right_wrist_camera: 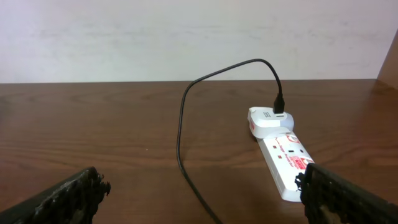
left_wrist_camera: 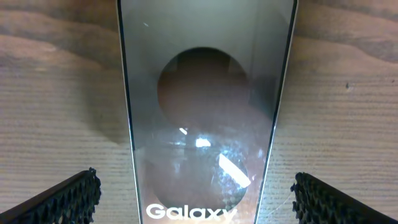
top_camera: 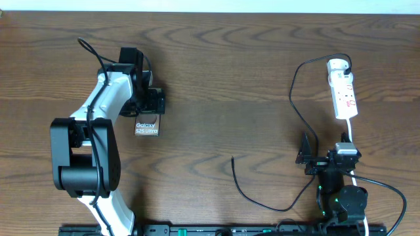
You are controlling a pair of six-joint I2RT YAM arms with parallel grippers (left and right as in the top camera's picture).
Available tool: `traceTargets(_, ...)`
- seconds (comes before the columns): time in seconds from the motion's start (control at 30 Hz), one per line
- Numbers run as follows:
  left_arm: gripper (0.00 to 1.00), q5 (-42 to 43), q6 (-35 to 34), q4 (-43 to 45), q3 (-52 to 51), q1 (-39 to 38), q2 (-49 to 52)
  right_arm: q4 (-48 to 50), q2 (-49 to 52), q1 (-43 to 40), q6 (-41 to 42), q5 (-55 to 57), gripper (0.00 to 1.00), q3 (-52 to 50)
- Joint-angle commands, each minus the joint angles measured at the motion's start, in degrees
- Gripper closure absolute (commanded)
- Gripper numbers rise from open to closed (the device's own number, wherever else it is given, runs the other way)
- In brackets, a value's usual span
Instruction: Plug charger to phone and switch on socket
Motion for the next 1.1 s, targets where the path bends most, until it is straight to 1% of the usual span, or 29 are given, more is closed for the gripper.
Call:
traceTargets(0.0, 0.02, 0.13, 1.01, 0.15, 1.49, -0.28, 0.44, -0.24, -0.31, 0.42, -0.87, -0.04, 0.01, -0.04)
traceTargets(0.17, 0.02, 1.86, 3.13, 0.09, 1.46, -0.28, 0.74, -0.24, -0.31, 0.42, -0.87, -0.04, 0.01, -0.04)
traceTargets(0.63, 0.02, 1.84, 3.10, 1.86, 0.61, -0.28, 1.40, -0.24, -0.31, 0.42, -0.87, -0.04, 0.01, -0.04)
traceTargets(1.07, 0.02, 1.84, 3.10, 2.19, 0.52, -0.28, 4.33, -0.24, -0.31, 0.42, -0.87, -0.04, 0.01, -0.04)
